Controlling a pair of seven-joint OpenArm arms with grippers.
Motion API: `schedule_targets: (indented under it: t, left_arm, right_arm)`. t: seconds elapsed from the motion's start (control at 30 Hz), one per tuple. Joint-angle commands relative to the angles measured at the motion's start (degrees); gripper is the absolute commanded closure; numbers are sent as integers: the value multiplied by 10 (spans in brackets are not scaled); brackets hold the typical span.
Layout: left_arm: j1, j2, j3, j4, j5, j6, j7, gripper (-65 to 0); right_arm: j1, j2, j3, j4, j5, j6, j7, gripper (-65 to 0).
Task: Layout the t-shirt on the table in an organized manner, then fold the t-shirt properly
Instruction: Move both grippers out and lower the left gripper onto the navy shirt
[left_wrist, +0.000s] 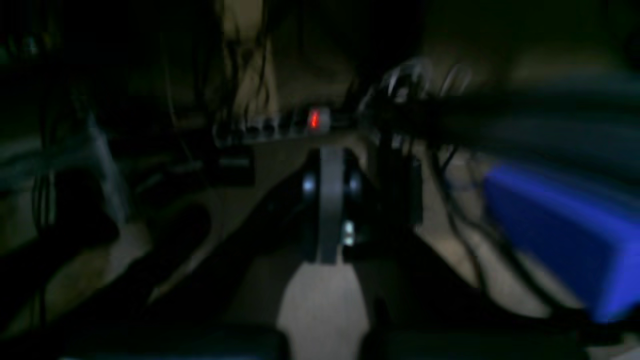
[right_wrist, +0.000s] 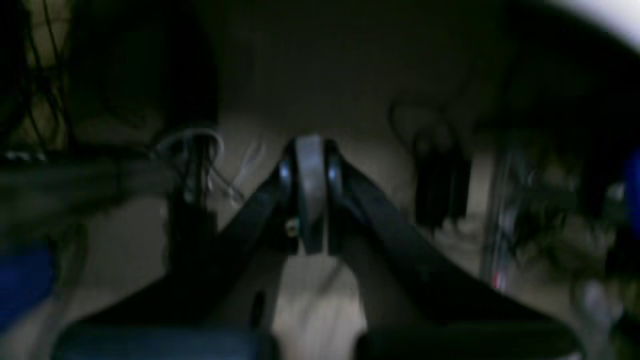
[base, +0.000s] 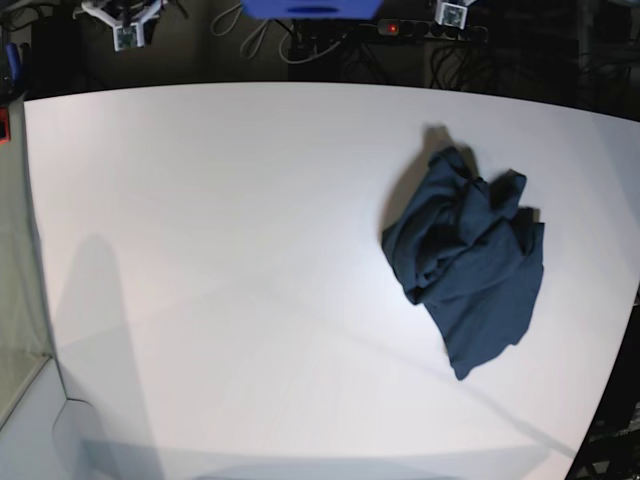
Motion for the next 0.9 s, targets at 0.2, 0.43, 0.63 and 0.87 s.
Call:
schedule_targets:
  t: [0.2,0.43,0.63,0.87]
  left_arm:
    - [45,2,-21,175,-1,1,-11,-1]
    - [4,26,-82,197,-7,0,-11,-3]
    - [-39,29,-144,198,-124,-2,-10,-4]
    - [-119,27,-244,198,-215,-2,92,-22]
  right_arm:
    - [-3,1,-5,161,1,2,-53,0]
    - [65,2,-40,178,1,2,-60,0]
    - [115,0,-65,180,1,2,-59,0]
    - [183,-1,-110,179,1,2,-85,-54]
